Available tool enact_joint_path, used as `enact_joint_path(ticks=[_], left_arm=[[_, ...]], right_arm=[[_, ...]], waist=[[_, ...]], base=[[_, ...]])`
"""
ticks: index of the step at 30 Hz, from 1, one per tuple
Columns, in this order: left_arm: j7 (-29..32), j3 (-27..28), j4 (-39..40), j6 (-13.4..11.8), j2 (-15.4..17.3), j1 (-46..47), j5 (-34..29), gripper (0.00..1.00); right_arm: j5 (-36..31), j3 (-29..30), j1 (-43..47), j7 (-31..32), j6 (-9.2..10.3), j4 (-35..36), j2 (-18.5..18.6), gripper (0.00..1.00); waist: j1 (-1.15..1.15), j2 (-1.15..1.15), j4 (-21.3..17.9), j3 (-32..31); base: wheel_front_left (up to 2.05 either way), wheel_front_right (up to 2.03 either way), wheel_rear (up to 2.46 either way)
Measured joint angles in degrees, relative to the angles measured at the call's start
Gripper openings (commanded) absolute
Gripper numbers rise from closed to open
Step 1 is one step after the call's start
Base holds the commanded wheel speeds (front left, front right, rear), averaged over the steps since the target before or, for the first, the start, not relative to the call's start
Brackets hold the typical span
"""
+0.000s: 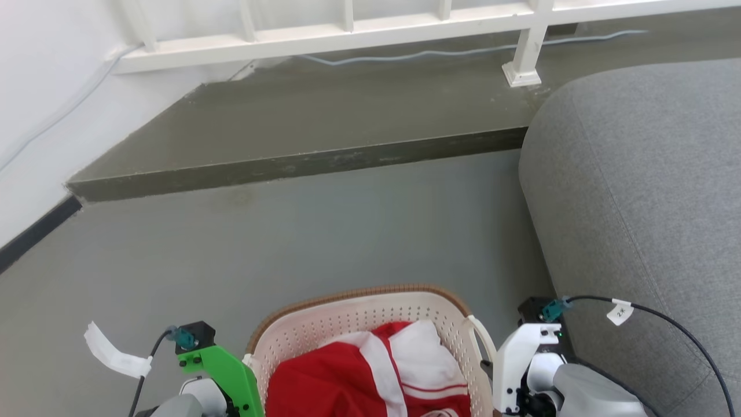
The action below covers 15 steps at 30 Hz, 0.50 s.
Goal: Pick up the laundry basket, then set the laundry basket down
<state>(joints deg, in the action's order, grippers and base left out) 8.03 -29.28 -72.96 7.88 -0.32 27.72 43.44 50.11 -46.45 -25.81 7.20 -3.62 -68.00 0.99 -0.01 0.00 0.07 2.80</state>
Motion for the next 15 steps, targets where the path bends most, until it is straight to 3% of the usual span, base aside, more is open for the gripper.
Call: enact_joint_path(ticks=[15], left_arm=[[0.00,-0.12,-0.22,0.00,-0.05,-0.73,1.04,0.00]], right_arm=[[1.38,-0.38,0.66,0.00,-0.01,-0.11,-0.05,0.00]], waist=[[0.00,0.00,0.03,-1.32]], base=[[0.00,0.00,0.00]])
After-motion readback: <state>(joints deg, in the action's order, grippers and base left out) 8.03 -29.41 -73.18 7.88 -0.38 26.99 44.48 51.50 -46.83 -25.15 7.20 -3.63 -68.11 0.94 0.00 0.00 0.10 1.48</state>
